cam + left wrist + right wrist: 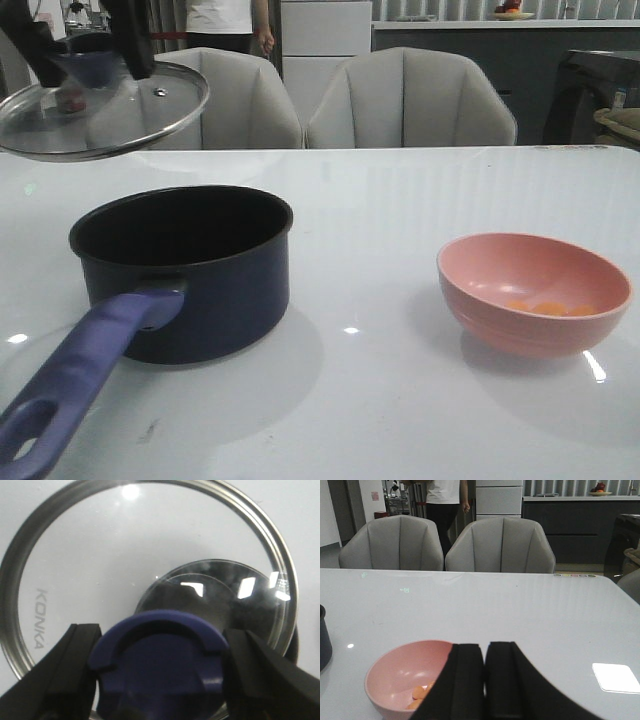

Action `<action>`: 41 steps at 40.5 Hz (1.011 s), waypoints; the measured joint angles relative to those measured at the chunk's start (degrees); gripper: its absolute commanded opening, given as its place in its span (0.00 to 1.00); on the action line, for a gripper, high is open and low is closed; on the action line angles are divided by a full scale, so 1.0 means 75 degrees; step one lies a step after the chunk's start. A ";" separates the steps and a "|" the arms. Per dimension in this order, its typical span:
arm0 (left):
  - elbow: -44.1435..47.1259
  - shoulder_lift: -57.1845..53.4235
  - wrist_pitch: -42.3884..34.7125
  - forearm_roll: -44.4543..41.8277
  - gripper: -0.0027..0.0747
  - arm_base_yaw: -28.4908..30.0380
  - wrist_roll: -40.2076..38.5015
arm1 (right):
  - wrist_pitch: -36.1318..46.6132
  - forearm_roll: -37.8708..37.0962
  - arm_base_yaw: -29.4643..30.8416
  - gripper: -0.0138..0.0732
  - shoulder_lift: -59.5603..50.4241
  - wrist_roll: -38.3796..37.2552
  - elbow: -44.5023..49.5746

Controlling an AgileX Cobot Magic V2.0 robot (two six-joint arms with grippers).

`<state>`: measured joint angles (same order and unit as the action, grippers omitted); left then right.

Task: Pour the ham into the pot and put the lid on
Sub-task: 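Lift the glass lid off the saucepan with the left gripper, then set the glass lid on the table beside the saucepan, left gripper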

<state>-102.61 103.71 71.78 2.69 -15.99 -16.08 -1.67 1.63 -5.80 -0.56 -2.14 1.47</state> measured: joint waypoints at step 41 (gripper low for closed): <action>0.3792 -0.0170 -0.1569 -0.0070 0.34 0.3116 0.1612 | 0.0000 0.0000 0.0000 0.34 0.0000 0.0000 0.0000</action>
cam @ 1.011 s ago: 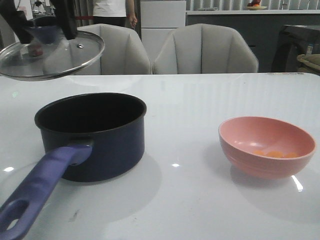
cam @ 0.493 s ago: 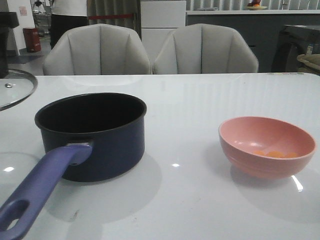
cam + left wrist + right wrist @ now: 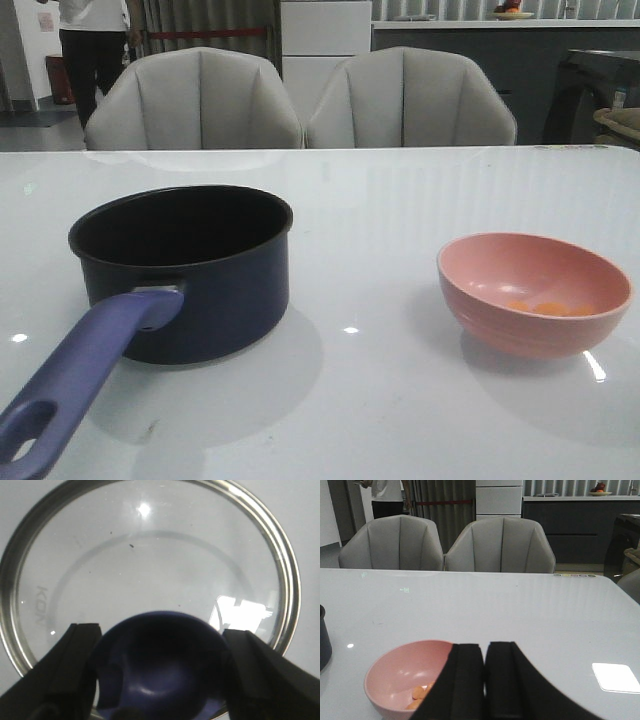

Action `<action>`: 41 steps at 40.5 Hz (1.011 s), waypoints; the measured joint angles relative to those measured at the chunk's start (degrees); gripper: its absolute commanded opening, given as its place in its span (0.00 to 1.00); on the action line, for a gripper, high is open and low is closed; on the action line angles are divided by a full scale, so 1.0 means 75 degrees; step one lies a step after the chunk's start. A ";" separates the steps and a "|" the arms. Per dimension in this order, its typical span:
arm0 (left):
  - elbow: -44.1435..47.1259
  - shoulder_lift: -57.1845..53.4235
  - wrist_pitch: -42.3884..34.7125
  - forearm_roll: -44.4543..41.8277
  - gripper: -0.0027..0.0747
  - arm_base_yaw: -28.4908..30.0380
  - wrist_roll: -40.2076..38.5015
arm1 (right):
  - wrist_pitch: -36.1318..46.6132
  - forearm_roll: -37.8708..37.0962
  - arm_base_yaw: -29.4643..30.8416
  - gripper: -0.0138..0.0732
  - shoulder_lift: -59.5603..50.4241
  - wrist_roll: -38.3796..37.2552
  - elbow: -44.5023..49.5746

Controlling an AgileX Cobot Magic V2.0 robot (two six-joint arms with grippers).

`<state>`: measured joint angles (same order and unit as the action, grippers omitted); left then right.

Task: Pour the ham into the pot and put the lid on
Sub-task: 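Set the glass lid on the table beside the saucepan, left gripper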

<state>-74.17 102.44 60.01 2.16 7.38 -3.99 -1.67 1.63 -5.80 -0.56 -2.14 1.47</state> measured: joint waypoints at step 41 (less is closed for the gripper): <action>0.0971 0.0368 -0.1517 0.0135 0.84 0.0123 0.0229 | 0.0000 0.0000 0.0000 0.34 0.0000 0.0000 0.0000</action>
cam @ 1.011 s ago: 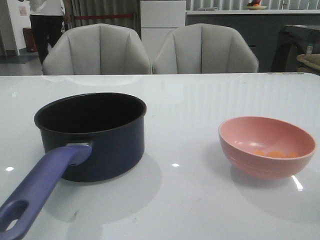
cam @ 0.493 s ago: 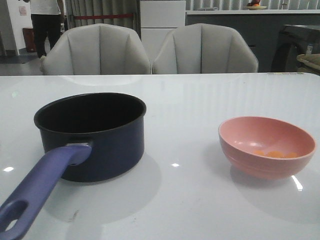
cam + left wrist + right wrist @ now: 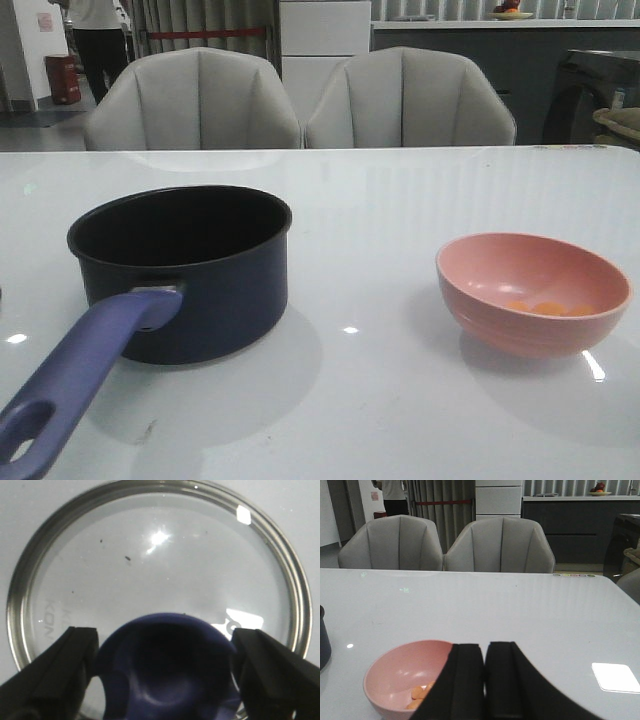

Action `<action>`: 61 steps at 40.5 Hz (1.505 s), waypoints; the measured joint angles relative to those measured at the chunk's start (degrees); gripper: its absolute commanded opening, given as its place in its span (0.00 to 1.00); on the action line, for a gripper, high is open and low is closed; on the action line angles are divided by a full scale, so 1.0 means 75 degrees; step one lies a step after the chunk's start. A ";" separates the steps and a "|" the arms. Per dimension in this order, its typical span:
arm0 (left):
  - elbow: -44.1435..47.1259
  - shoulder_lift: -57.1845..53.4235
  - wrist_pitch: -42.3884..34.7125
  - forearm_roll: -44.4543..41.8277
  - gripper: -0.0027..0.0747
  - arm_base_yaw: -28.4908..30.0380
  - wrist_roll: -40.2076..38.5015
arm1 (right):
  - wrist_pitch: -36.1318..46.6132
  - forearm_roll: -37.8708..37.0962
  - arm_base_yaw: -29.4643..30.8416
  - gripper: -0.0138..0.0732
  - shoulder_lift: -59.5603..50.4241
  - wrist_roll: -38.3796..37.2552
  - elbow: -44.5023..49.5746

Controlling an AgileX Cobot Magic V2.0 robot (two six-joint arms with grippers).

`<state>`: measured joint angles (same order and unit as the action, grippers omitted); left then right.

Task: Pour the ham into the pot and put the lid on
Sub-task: 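Set the glass lid on the table beside the saucepan, left gripper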

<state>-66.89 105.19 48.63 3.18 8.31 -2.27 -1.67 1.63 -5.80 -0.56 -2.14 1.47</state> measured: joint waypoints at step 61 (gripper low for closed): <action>0.4485 -0.9641 -0.1730 0.0561 0.49 -0.1016 0.0628 | 0.0000 0.0000 0.0000 0.34 0.0000 0.0000 0.0000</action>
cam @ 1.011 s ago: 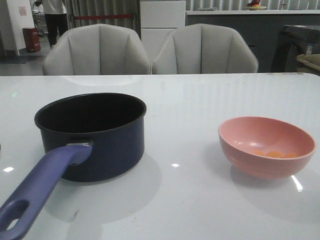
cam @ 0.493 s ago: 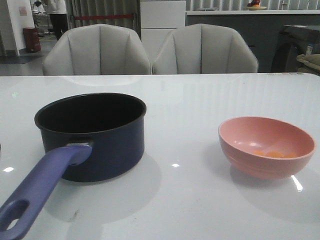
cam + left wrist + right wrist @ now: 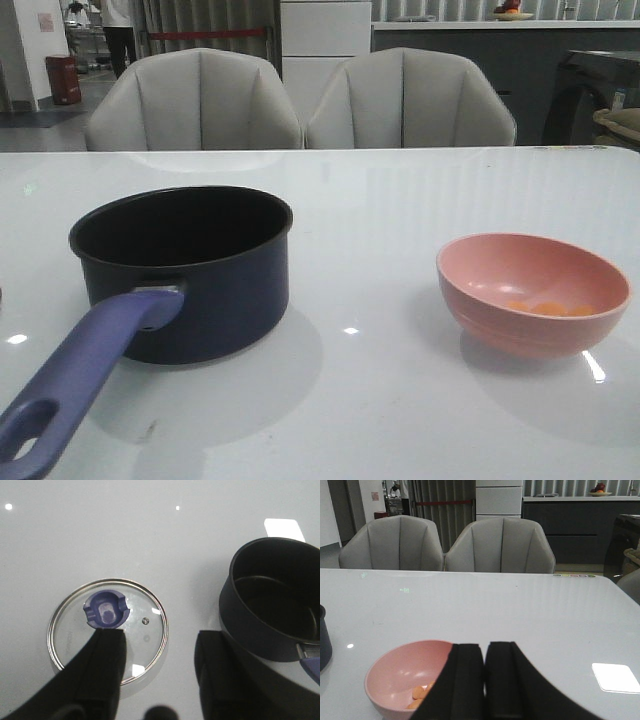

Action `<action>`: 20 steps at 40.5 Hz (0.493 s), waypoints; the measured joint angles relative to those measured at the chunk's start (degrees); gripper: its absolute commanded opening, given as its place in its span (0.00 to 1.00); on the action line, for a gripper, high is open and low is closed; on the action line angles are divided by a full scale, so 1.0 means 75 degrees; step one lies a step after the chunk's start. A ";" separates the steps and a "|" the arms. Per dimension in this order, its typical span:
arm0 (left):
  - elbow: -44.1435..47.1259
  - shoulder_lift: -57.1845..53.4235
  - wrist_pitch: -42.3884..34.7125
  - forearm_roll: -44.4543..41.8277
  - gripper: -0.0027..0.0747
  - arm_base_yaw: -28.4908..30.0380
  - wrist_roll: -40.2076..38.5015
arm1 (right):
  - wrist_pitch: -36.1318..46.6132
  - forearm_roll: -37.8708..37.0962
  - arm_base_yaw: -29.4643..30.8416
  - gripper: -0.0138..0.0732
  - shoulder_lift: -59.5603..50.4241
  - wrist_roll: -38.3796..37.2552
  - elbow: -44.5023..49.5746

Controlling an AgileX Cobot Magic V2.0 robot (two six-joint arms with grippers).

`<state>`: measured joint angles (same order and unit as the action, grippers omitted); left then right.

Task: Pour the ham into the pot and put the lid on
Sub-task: 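Set the glass lid on the table beside the saucepan, left gripper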

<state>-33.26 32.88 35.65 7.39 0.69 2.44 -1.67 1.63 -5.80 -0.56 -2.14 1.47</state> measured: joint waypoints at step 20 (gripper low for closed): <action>0.1644 -0.3217 -0.1235 0.0051 0.49 -0.0731 0.0000 | 0.0000 0.0000 0.0000 0.34 0.0000 0.0000 0.0000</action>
<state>-20.93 8.76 26.39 7.77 -4.80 2.44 -1.67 1.63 -5.80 -0.56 -2.14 1.47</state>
